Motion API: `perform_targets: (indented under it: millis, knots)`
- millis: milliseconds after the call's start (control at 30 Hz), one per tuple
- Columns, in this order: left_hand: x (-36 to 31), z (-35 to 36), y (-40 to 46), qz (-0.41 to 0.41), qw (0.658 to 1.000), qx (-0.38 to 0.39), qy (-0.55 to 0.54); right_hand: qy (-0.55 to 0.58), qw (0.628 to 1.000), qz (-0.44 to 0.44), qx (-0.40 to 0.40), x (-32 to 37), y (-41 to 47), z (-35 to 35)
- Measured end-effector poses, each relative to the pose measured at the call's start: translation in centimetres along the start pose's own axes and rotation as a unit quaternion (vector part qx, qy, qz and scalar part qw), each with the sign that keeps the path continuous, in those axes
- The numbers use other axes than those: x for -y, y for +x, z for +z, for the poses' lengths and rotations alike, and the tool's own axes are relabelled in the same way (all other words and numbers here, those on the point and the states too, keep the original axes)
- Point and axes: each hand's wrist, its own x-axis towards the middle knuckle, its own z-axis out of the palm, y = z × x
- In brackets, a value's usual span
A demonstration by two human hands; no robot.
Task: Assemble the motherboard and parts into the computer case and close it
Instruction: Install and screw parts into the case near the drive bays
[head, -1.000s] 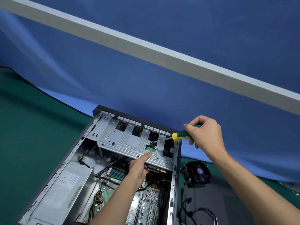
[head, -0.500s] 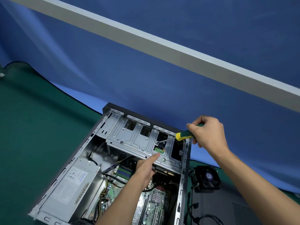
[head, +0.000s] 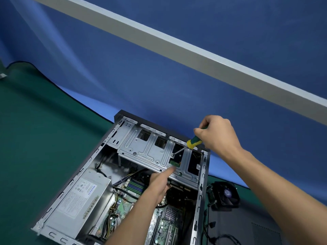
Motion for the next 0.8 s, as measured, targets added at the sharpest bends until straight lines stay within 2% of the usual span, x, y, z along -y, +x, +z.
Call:
perform_targets:
  millis: [233, 267, 400, 533, 633, 667, 733, 800]
  knots:
    - [0.3, -0.1, 0.7, 0.007, 1.0, 0.003, -0.009, 0.01, 0.983, 0.015, 0.184, 3.6, 1.6, -1.5]
    - [0.3, -0.1, 0.8, 0.01, 1.0, 0.003, -0.01, -0.011, 0.984, -0.001, 0.179, 3.9, 1.5, -1.4]
    - [0.2, -0.2, 0.9, 0.012, 1.0, -0.005, 0.002, -0.192, 0.978, -0.033, 0.071, 4.7, 0.9, -0.7]
    - [0.3, -0.4, 1.0, 0.016, 1.0, 0.003, 0.012, -0.158, 0.973, 0.017, 0.169, 5.0, 1.3, -1.5]
    - [0.3, -0.4, 1.0, 0.014, 1.0, 0.002, 0.008, -0.195, 0.971, 0.01, 0.135, 4.9, 1.2, -1.6]
    - [0.2, -0.4, 1.0, 0.012, 1.0, 0.0, 0.007, -0.196, 0.97, 0.011, 0.145, 5.0, 1.1, -1.5]
    - [0.1, -0.4, 1.0, 0.01, 1.0, -0.005, 0.006, -0.148, 0.971, 0.026, 0.188, 5.0, 1.0, -1.4]
    - [0.1, -0.4, 1.1, 0.003, 1.0, -0.002, 0.01, -0.143, 0.976, 0.032, 0.164, 4.9, 0.9, -1.4]
